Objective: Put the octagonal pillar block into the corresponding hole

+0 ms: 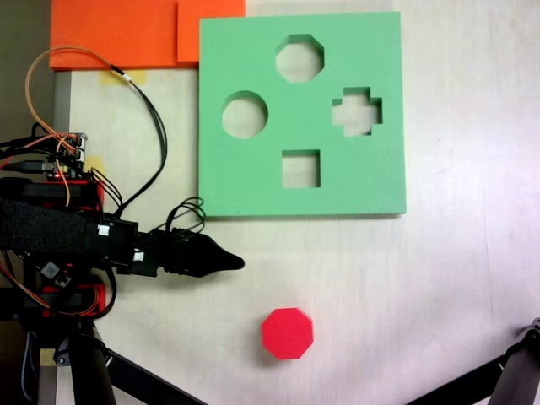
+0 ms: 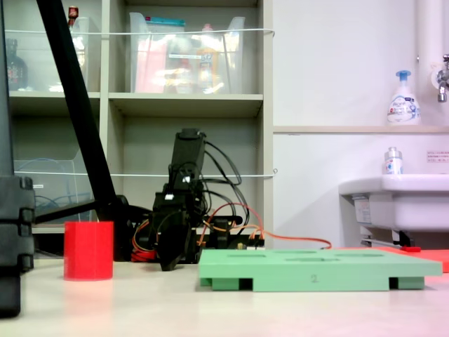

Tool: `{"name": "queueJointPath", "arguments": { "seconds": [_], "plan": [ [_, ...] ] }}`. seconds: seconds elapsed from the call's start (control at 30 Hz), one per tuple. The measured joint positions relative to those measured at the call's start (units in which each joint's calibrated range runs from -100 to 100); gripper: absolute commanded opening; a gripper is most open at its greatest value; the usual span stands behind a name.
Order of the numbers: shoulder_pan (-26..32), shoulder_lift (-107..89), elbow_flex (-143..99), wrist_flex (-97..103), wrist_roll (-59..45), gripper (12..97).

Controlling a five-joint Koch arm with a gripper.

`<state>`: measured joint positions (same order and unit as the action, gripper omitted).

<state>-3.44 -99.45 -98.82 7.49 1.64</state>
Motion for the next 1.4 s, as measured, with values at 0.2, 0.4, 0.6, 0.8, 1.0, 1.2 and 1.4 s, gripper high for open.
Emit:
{"name": "queueJointPath", "arguments": {
  "seconds": [0.2, 0.4, 0.6, 0.8, 1.0, 1.2, 1.4],
  "plan": [
    [5.62, 0.0, -0.1, 0.0, -3.32, 49.3],
    [5.67, 0.0, -0.1, 0.0, -3.32, 49.3],
    [5.67, 0.0, -0.1, 0.0, -3.32, 49.0],
    [5.67, 0.0, -0.1, 0.0, -3.32, 49.4],
    [4.25, -0.14, -0.1, 0.0, -3.08, 49.1],
    [0.2, 0.0, -0.1, 0.0, -0.49, 48.7],
    [-0.2, 0.0, -0.2, 1.57, 22.47, 46.1]
  ]
}}
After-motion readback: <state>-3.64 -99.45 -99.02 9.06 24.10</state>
